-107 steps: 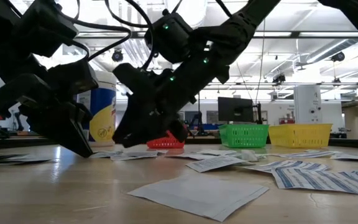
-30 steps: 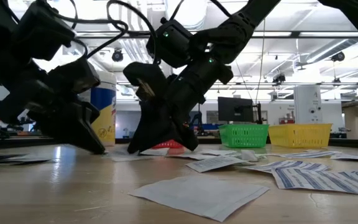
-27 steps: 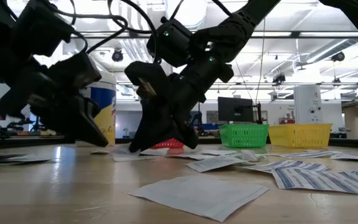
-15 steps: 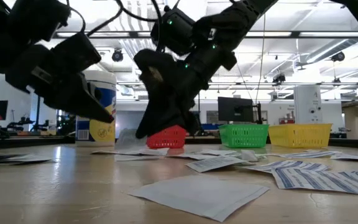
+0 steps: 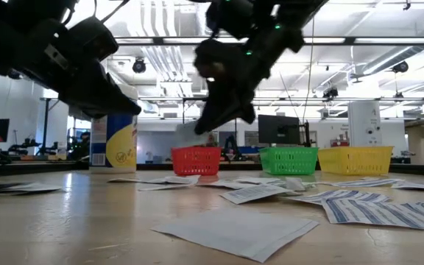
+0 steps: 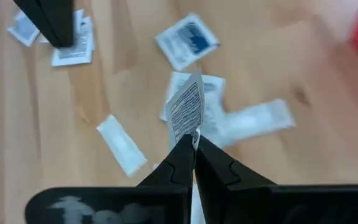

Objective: Pick & Place First Aid Supplies
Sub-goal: Put the alcohol pad in the green bin

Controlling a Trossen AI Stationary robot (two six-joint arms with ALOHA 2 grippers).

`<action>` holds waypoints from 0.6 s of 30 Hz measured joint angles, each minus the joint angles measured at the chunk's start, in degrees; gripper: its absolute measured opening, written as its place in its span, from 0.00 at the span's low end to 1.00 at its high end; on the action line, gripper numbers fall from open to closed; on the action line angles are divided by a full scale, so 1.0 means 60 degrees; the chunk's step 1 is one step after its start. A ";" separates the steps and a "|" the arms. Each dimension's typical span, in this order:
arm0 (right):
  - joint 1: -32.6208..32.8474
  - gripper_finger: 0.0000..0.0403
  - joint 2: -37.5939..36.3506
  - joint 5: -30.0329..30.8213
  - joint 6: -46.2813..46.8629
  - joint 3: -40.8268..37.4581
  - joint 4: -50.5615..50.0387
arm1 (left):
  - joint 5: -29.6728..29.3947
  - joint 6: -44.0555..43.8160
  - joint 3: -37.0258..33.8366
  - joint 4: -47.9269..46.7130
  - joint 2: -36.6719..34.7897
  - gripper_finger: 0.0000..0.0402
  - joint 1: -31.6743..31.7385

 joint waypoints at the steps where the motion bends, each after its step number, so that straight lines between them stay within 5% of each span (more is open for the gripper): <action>1: -0.0042 0.02 -0.0230 0.0138 -0.0002 -0.0234 0.0004 | -0.0007 0.0004 0.0000 0.0037 -0.0037 0.00 0.0042; 18: -0.1918 0.02 -0.4647 0.1870 0.0751 -0.4430 0.0597 | -0.0036 -0.0051 0.0004 0.0041 -0.0100 0.00 0.0619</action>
